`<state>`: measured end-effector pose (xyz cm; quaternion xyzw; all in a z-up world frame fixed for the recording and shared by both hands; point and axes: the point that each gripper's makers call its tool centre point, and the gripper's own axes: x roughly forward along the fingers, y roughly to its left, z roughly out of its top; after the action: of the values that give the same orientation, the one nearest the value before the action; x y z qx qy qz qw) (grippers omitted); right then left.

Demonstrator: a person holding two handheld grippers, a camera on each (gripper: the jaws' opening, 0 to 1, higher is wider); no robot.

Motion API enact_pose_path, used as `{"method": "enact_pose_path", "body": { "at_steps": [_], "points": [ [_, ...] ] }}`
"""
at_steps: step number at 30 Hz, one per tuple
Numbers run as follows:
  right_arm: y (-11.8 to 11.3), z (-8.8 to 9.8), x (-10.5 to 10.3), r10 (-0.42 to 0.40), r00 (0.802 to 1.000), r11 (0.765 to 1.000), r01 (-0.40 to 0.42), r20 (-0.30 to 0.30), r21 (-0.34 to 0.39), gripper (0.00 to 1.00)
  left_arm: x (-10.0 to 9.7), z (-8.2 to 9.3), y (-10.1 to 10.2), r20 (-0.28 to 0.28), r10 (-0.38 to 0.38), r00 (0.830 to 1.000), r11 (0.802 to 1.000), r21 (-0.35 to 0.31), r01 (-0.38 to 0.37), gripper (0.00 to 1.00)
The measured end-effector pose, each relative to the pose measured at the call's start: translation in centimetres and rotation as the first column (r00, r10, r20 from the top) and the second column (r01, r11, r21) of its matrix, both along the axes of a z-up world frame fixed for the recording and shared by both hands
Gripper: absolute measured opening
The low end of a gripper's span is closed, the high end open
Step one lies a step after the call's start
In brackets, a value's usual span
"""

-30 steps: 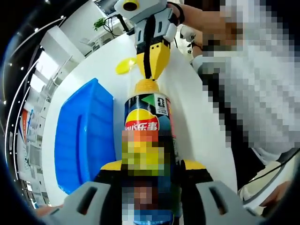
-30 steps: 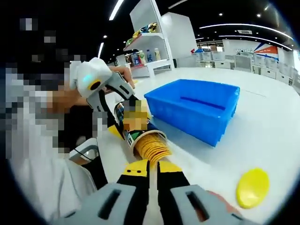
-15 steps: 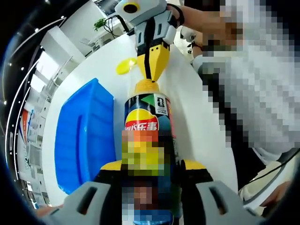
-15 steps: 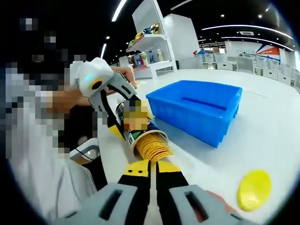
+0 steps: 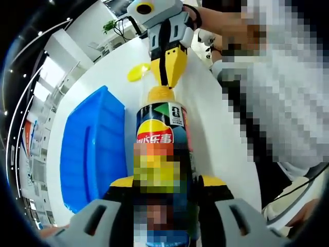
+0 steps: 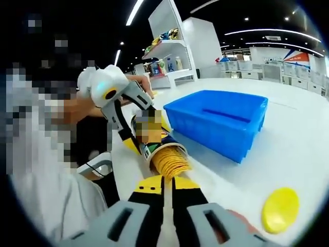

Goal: Open the lid of the chip container on the table, take out the chips, place them into the box in front of the container, and close the lid

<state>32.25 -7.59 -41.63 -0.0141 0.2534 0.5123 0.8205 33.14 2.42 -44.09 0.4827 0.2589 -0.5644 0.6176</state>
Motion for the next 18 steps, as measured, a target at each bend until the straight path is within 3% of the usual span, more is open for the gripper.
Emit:
{"method": "enact_pose_path", "body": {
  "at_steps": [13,18],
  "points": [
    [-0.20,-0.06,0.42,-0.002,0.999,1.000,0.003,0.037,-0.014,0.03,-0.04,-0.05,-0.05,0.002,-0.002,1.000,1.000,0.000,0.002,0.47],
    [-0.55,0.04,0.58,-0.024,1.000,1.000,0.024,0.020,-0.002,0.03,-0.01,-0.05,-0.06,0.002,-0.002,1.000,1.000,0.000,0.002,0.47]
  ]
}}
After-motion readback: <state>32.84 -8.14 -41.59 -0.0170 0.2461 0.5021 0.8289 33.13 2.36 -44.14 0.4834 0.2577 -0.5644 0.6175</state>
